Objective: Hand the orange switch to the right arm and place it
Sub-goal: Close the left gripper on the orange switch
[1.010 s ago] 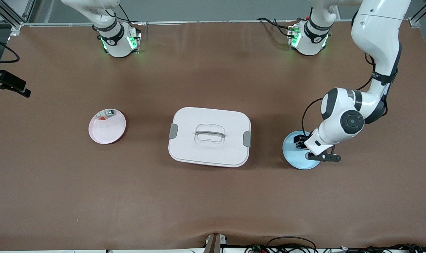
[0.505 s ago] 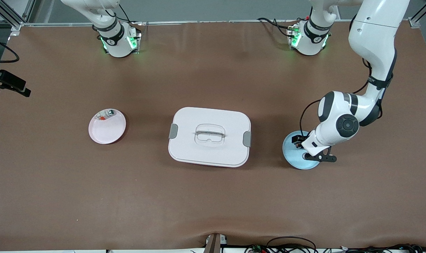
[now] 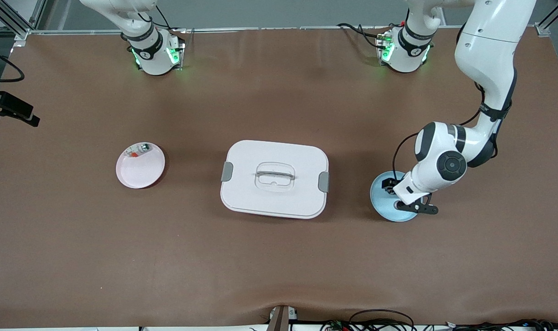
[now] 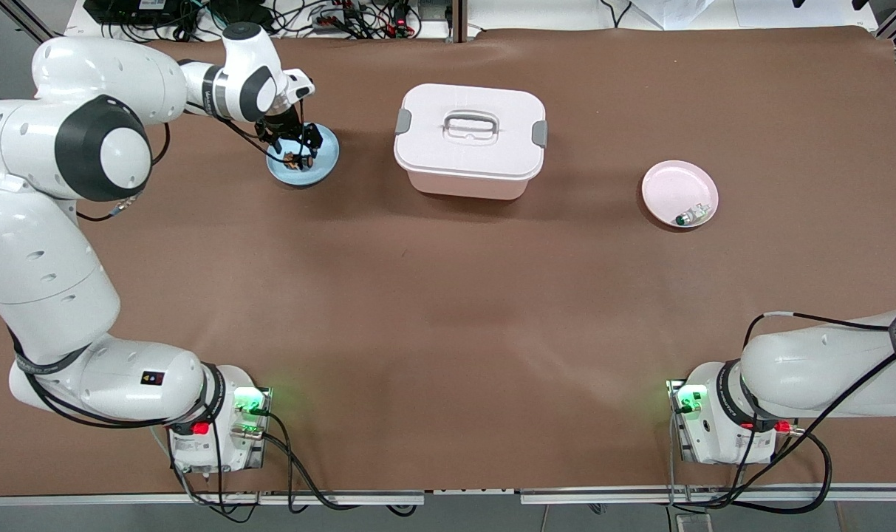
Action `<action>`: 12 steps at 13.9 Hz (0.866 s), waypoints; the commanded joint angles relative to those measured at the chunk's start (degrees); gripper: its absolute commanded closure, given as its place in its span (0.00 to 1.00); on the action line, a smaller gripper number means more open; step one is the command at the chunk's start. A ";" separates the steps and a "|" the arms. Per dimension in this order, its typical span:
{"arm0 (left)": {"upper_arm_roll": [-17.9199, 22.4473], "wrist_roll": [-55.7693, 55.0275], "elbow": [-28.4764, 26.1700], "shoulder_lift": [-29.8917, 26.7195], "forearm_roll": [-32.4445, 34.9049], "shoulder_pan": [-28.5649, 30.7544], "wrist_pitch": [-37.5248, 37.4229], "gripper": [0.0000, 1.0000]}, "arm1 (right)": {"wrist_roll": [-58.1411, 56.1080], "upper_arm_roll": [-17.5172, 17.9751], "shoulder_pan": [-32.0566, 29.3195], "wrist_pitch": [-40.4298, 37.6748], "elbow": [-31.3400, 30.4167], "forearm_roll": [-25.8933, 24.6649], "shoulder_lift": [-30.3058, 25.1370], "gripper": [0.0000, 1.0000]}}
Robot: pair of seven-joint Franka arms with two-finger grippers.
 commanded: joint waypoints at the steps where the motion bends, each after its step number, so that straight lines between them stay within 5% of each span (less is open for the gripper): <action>1: -0.21 0.76 0.23 1.20 1.01 0.49 1.19 0.00 | 0.65 0.43 -0.82 -0.19 -0.91 0.56 -1.08 0.00; 10: -0.21 0.76 -0.03 2.96 1.01 0.49 3.30 0.00 | 0.65 0.43 -0.82 -0.36 -0.91 0.56 -1.08 0.00; 12: -0.21 0.07 -0.12 2.96 0.92 0.40 3.48 0.21 | 0.65 0.34 -0.82 -0.36 -0.91 0.56 -1.08 0.00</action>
